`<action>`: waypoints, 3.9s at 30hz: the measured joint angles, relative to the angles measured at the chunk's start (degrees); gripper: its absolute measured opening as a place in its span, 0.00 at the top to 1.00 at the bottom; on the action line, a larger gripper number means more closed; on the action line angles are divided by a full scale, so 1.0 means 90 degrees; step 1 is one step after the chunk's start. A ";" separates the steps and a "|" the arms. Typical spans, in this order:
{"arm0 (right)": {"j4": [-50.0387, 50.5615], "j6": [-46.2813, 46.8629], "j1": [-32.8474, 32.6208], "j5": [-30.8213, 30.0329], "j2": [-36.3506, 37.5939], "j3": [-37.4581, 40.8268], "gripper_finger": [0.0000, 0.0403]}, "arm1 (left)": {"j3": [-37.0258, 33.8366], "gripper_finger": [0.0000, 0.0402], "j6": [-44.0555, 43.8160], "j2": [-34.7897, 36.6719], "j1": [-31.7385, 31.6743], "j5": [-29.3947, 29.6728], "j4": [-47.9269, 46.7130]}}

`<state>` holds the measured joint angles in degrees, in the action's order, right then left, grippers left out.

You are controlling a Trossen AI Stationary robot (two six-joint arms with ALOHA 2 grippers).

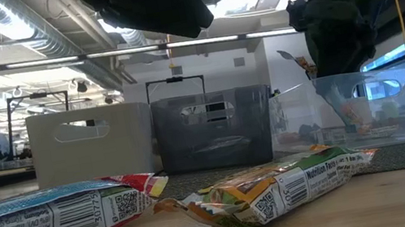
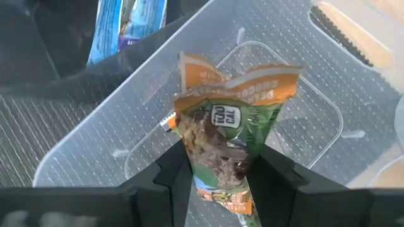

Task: Pick and place Granola Bars by type
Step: Put the orange granola bar into the transparent bin, then put the red granola bar into the gray bin

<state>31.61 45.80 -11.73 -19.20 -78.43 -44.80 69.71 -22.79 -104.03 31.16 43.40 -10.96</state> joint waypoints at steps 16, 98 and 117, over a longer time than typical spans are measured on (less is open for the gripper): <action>-0.0012 0.0560 0.0012 -0.0237 0.0002 0.0000 0.65 | 0.0000 0.52 -0.0002 0.0000 0.0001 -0.0002 -0.0001; -0.1464 -0.2138 -0.3118 -0.2812 0.0034 -0.0542 0.57 | 0.0000 0.38 -0.2923 -0.0002 0.0655 -0.2675 -0.0552; -0.1568 -0.2123 -0.3084 -0.2866 0.0034 -0.0447 0.57 | 0.1671 0.38 -0.4279 -0.1609 0.0651 -0.3343 -0.3199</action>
<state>17.49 26.70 -39.48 -44.99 -78.13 -48.82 84.76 -61.30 -118.51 37.01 13.31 -39.75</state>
